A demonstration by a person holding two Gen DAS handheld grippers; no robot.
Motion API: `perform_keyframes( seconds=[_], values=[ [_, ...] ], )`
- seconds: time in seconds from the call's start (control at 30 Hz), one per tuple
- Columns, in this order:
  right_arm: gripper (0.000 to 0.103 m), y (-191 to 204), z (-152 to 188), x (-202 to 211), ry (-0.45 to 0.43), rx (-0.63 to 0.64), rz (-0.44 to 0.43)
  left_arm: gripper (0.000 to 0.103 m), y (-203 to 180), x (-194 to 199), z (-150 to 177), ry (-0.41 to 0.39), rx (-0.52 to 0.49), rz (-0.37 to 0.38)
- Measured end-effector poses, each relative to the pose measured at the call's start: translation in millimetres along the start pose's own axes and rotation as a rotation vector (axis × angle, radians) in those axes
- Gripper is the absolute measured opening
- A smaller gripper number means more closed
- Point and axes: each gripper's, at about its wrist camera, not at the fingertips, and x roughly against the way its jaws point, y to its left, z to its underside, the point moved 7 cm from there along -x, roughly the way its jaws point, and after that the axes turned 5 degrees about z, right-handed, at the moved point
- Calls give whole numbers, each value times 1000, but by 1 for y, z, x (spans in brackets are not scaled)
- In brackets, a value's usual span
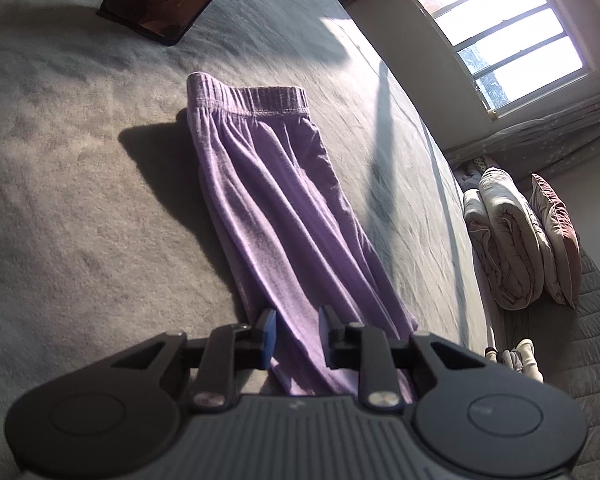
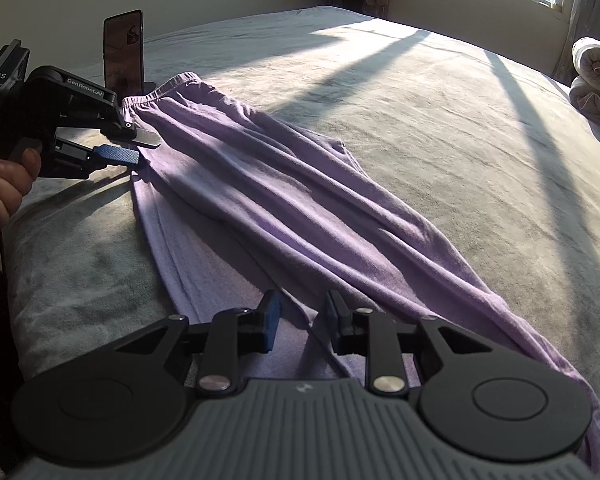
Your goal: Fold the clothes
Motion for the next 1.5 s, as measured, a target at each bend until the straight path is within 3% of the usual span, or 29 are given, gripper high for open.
perform_keyframes(
  seconds=[0.13,0.57,0.63,0.7,0.77,0.87,0.93,1.1,1.3,1.5],
  values=[
    [2,-8,-2,1,8,-56,-6,9,1,0,0,-5,-11,-23],
    [0,-12,-11,42,-57,-209,-193,3,-2,13,-5,-44,-44,-16],
    [0,-13,-12,45,-61,-222,-212,8,-4,12,-4,-44,-60,-19],
    [0,-13,-13,49,-66,-228,-226,36,-6,10,-3,-42,-77,-25],
    [0,-12,-13,50,-68,-227,-229,36,-7,8,-3,-45,-89,-35],
    [0,-13,-13,51,-69,-230,-234,32,-8,6,-3,-52,-96,-51],
    [0,-14,-13,53,-75,-231,-236,16,-7,7,-3,-60,-104,-63],
    [0,-15,-15,56,-80,-228,-240,1,-7,9,-4,-79,-124,-92],
    [0,-16,-17,60,-83,-227,-272,0,-11,19,-7,-113,-168,-97],
    [0,-7,-9,53,-29,-189,-322,0,-8,28,-5,-112,-208,-114]
  ],
)
